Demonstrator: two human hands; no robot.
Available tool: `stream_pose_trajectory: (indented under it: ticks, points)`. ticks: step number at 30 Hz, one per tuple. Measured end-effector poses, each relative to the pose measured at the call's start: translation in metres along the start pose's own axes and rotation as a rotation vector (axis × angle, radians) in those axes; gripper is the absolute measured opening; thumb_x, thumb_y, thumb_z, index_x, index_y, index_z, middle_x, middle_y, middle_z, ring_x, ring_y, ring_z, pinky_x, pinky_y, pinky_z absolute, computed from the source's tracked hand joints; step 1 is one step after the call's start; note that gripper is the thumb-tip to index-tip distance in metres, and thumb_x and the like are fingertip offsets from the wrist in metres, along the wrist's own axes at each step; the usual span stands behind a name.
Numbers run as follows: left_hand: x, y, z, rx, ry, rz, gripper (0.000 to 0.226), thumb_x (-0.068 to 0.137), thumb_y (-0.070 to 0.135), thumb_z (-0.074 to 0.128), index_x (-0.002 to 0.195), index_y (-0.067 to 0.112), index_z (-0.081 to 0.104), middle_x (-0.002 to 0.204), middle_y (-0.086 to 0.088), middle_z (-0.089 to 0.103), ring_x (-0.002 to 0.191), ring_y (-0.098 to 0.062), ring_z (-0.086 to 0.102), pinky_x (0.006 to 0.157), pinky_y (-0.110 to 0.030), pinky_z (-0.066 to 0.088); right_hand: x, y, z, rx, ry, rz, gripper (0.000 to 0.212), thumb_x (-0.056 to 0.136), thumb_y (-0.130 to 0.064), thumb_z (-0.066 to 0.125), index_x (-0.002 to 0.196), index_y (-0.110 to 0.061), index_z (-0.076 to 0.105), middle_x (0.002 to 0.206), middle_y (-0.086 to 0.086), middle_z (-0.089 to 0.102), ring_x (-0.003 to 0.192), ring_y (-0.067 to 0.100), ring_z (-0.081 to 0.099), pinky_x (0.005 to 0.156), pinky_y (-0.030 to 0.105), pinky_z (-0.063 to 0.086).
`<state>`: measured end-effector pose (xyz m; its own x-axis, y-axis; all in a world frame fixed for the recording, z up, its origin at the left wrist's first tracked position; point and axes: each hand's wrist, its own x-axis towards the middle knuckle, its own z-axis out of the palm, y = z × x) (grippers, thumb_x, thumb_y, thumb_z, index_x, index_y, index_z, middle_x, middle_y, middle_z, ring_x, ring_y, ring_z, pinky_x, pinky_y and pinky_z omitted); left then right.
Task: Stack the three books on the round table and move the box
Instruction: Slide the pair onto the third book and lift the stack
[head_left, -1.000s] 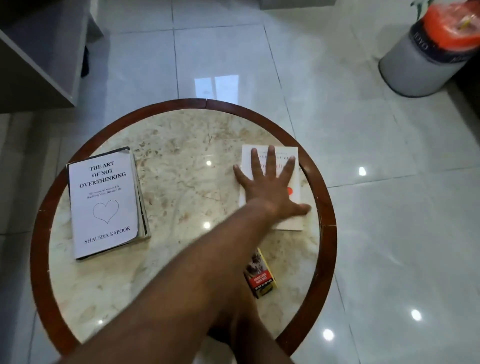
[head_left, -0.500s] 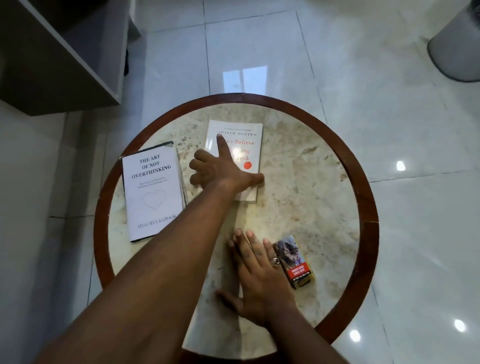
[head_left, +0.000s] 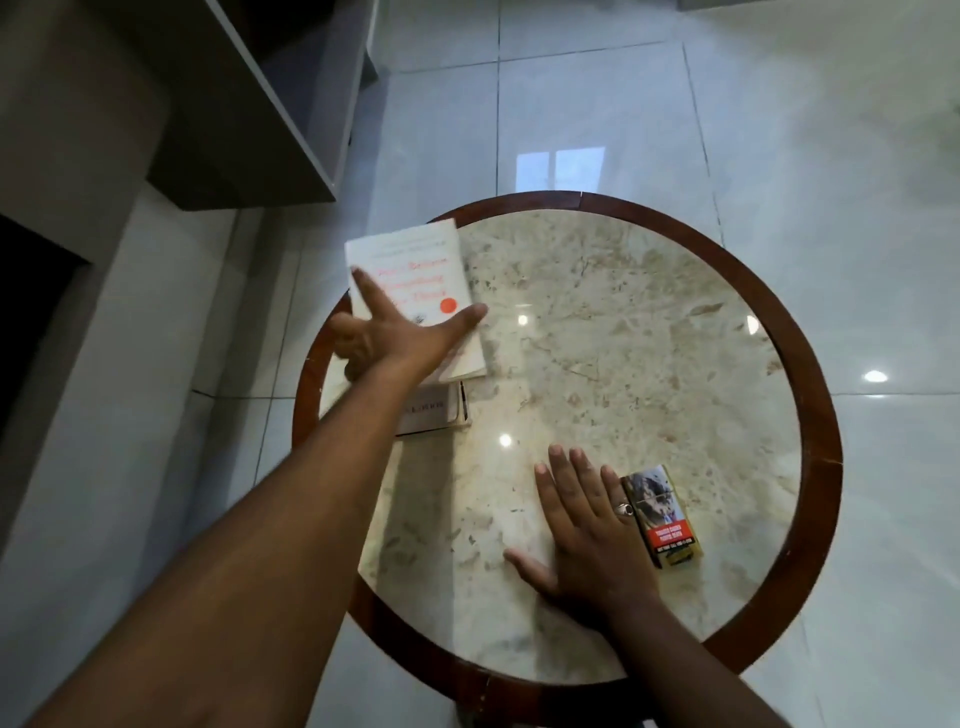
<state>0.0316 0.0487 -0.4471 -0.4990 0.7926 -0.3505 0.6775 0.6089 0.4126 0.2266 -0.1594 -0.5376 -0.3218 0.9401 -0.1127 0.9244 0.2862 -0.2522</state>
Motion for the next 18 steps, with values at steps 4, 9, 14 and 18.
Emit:
stream_pose_trajectory:
  ticks: [4,9,14,18]
  points:
    - [-0.002,-0.044,0.001,-0.046,-0.002,-0.124,0.149,0.044,0.088,0.070,0.152,0.031,-0.015,0.143,-0.019,0.021,0.125,-0.038,0.036,0.110,-0.054,0.034,0.001,0.000,0.001,-0.022,-0.005,0.008,0.097,0.091,-0.077,0.035,0.155,-0.004,0.030,0.166,0.018,0.019,0.154,0.035,0.017,0.121,0.054,0.017]
    - [-0.007,-0.066,0.018,0.050,0.045,-0.103,0.148,0.043,0.096,0.057,0.153,0.024,-0.011,0.144,-0.015,0.024,0.126,-0.036,0.032,0.107,-0.049,0.030,0.001,0.002,0.005,-0.033,0.027,-0.001,0.099,0.090,-0.077,0.037,0.156,-0.004,0.028,0.167,0.017,0.018,0.154,0.035,0.015,0.122,0.055,0.017]
    - [-0.010,-0.072,0.022,0.073,0.051,-0.066,0.146,0.045,0.099,0.048,0.154,0.020,-0.006,0.147,-0.012,0.026,0.130,-0.036,0.027,0.111,-0.049,0.024,0.000,0.002,0.003,-0.038,-0.005,0.002,0.098,0.091,-0.076,0.036,0.157,-0.005,0.024,0.167,0.017,0.015,0.154,0.036,0.013,0.121,0.057,0.020]
    - [-0.004,-0.069,0.018,0.056,0.051,-0.025,0.134,0.057,0.090,0.059,0.155,0.019,0.001,0.153,-0.012,0.027,0.136,-0.035,0.028,0.112,-0.050,0.026,0.001,-0.005,-0.005,0.046,-0.012,0.039,0.095,0.091,-0.075,0.035,0.155,-0.004,0.032,0.165,0.017,0.022,0.153,0.036,0.018,0.120,0.059,0.025]
